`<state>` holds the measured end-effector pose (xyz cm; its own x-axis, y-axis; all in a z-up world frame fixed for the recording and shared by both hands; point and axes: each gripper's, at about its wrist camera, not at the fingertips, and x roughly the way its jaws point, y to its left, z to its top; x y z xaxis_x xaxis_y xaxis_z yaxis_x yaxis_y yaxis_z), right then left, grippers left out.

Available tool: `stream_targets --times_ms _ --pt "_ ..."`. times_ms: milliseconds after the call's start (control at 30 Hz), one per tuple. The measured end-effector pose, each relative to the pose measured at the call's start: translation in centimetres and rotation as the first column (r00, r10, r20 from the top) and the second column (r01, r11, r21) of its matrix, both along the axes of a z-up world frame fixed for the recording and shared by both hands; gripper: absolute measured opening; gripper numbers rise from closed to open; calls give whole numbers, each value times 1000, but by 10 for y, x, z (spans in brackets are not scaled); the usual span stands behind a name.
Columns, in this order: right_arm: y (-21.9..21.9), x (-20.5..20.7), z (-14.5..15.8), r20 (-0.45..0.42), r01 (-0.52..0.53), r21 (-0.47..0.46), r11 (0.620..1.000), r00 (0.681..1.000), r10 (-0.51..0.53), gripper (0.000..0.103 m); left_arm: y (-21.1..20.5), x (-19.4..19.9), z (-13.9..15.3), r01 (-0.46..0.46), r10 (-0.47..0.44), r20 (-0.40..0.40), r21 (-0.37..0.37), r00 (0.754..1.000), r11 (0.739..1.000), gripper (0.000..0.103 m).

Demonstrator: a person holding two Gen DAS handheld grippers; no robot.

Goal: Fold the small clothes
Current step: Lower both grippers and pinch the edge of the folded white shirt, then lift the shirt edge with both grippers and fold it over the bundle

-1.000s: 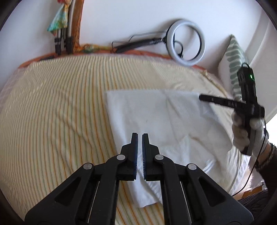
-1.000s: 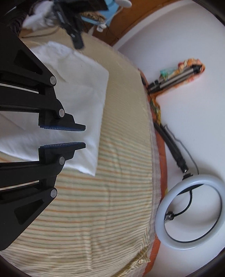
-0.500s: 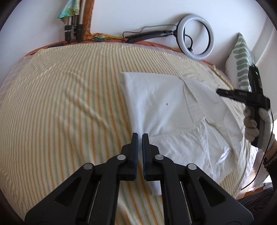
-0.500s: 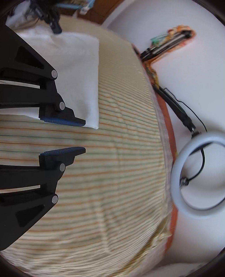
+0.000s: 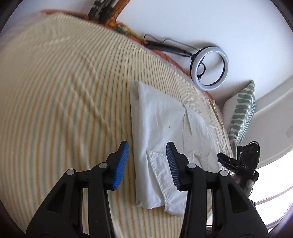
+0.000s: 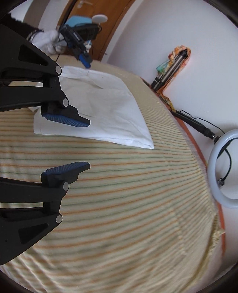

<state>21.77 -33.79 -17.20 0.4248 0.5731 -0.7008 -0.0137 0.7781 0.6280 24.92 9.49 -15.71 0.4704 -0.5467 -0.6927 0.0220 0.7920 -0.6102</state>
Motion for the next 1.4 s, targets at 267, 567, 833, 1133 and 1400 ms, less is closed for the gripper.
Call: stream_targets --times_ms 267,567,833,1133,1400 --pt "7 2 -14 -20 -23 88 996 999 25 38 -4 14 -22 -9 7 -58 -39 998 999 43" --pt "26 10 -18 -31 -57 132 990 998 62 26 -18 23 -23 0 -2 -43 -38 999 999 35" --pt "45 1 9 36 -86 -23 996 996 87 12 -37 13 -3 29 -32 36 93 999 995 11" --pt "74 -14 51 156 -126 -221 967 974 162 10 -54 -2 31 57 -82 139 174 987 983 10" --pt "68 -19 73 218 -98 -245 965 964 153 10 -64 2 46 69 -98 170 173 981 983 10"
